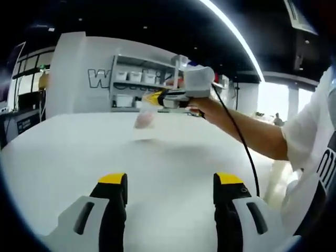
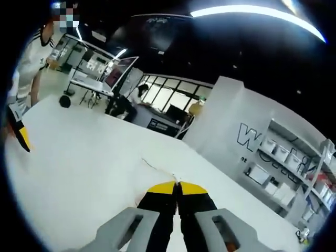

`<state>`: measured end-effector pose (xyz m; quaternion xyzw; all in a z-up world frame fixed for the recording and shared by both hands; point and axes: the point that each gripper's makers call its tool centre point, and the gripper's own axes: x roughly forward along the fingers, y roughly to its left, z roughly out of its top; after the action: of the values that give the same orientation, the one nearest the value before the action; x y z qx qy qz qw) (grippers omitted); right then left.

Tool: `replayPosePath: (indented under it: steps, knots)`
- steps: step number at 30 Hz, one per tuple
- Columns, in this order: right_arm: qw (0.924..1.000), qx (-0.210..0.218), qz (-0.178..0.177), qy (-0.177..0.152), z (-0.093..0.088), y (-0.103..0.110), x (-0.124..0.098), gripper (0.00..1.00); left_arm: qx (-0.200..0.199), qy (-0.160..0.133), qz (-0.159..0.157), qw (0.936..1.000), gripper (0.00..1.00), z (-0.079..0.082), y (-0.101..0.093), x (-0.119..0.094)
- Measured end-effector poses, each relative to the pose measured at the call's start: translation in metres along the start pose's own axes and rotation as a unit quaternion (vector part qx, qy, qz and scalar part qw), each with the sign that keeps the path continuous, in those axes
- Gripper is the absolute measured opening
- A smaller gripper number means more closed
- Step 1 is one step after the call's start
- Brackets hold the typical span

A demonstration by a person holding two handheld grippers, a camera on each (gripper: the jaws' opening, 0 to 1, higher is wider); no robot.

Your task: Open the resealable bag by pulling the two sides of the seal apart until the entire bag opening is separated and visibly accessible.

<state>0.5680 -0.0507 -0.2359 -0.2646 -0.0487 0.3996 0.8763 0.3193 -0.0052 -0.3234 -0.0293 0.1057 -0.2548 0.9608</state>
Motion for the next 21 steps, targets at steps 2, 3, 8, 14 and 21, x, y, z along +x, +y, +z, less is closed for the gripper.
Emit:
replayPosePath:
  steps: [2,3,8,14,21]
  knots:
    - [1.0000,0.001,0.000,0.001,-0.003,-0.003,0.006,0.00,-0.001,0.001,0.000,1.0000,0.66,0.000,0.001,0.000]
    - [1.0000,0.001,-0.001,0.003,-0.005,-0.005,0.008,0.00,-0.002,0.001,0.001,1.0000,0.66,0.000,0.001,0.000]
    - [0.9999,0.002,-0.002,0.010,-0.011,-0.011,0.017,0.00,-0.006,0.003,-0.002,1.0000,0.65,-0.001,0.002,0.002]
    - [0.9999,0.003,-0.007,0.014,-0.016,-0.028,0.032,0.00,-0.009,0.007,-0.001,0.9999,0.65,-0.002,0.005,0.004]
    - [0.9996,0.007,-0.010,0.027,-0.030,-0.039,0.041,0.00,-0.013,0.009,0.000,0.9999,0.65,-0.002,0.007,0.005]
